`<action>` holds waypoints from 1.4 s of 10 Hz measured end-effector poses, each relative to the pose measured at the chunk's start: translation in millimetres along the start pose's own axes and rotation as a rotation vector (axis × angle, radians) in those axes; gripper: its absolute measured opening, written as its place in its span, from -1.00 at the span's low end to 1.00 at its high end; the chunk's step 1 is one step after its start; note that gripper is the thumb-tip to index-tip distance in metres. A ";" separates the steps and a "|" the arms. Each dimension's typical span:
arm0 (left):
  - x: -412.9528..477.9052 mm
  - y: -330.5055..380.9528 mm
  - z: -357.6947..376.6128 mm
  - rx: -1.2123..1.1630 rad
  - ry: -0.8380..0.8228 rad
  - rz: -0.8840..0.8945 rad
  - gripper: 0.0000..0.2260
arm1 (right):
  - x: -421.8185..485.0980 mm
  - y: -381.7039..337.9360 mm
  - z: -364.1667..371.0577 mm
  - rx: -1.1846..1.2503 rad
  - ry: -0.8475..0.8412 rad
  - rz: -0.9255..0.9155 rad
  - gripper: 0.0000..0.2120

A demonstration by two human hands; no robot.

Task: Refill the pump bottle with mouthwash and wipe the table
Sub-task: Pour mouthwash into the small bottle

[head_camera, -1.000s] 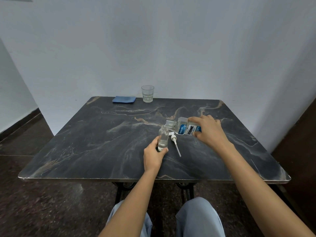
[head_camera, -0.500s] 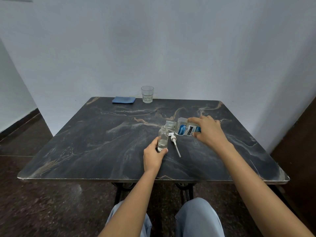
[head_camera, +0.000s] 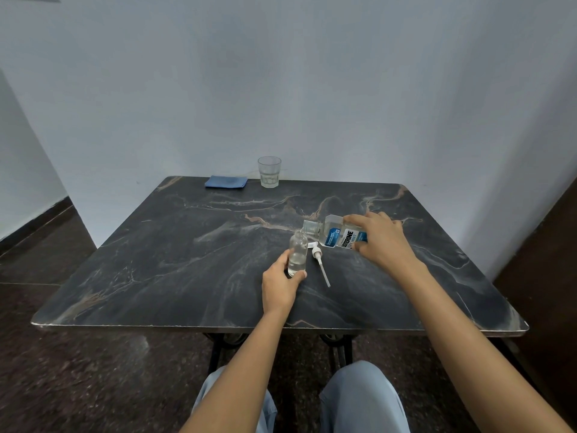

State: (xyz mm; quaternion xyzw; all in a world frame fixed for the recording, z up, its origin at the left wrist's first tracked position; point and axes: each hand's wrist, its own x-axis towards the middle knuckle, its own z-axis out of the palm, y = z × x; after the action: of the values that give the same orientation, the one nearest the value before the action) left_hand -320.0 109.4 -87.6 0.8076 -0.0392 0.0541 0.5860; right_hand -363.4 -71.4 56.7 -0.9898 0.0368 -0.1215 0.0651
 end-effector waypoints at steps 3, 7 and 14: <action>0.3 -0.5 0.4 -0.002 0.008 -0.002 -0.49 | -0.8 -1.0 -2.1 -0.014 0.006 -0.009 -0.49; 0.4 -2.1 1.3 -0.016 0.007 0.005 -0.50 | 0.3 -1.4 -2.3 -0.021 0.004 -0.010 -0.49; 1.5 -4.1 1.8 -0.010 0.006 0.016 -0.50 | 0.8 -2.9 -6.2 -0.036 -0.015 -0.015 -0.49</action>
State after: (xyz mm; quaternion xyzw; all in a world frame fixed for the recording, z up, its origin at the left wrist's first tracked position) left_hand -317.9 109.0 -91.8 0.8041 -0.0443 0.0612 0.5897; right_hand -364.0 -69.3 63.2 -0.9919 0.0312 -0.1138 0.0465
